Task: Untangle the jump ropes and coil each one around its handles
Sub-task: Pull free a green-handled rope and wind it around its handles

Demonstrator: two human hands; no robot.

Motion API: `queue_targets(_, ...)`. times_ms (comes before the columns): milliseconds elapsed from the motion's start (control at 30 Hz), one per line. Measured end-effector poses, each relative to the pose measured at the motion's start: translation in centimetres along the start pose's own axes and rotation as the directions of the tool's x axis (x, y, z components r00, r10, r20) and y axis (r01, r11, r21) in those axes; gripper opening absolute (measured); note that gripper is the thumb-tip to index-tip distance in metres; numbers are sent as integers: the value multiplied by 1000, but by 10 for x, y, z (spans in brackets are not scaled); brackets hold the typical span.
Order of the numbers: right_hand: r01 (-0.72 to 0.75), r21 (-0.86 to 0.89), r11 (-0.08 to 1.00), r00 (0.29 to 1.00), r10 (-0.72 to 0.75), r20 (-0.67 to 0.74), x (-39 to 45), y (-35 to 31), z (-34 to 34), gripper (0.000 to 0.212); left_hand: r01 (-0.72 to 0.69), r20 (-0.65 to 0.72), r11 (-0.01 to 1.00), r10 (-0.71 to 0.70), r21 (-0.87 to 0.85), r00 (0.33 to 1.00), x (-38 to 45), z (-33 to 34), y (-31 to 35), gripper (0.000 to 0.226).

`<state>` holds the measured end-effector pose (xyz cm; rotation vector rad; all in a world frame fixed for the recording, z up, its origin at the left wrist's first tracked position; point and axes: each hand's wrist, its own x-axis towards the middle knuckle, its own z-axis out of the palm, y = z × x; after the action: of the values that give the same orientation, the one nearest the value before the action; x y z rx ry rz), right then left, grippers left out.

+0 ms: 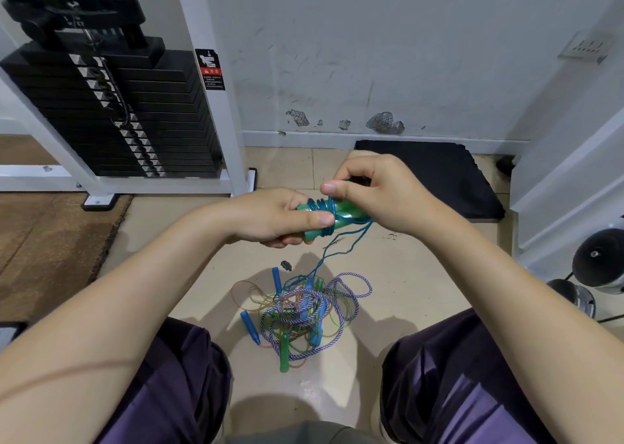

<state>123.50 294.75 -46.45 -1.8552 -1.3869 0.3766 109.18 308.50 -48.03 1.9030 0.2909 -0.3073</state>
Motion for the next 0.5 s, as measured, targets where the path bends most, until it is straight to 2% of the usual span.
queue_targets(133, -63, -58, 996, 998, 64, 7, 0, 0, 3, 35, -35, -9, 995, 36, 92, 999, -4, 2, 3, 40)
queue_targets(300, -66, -4, 998, 994, 66, 90, 1, 4, 8, 29, -26, 23, 995, 24, 101, 999, -9, 2, 3, 32)
queue_targets(400, -97, 41, 994, 988, 91, 123, 1, 7, 12, 30, -5, 38, 999, 4, 35, 999, -9, 4, 0, 30)
queue_targets(500, -97, 27, 995, 991, 94, 97, 3, 7, 11, 33, 11, 3, 1000, -11, -14, 1000, -8, 5, -1, 32)
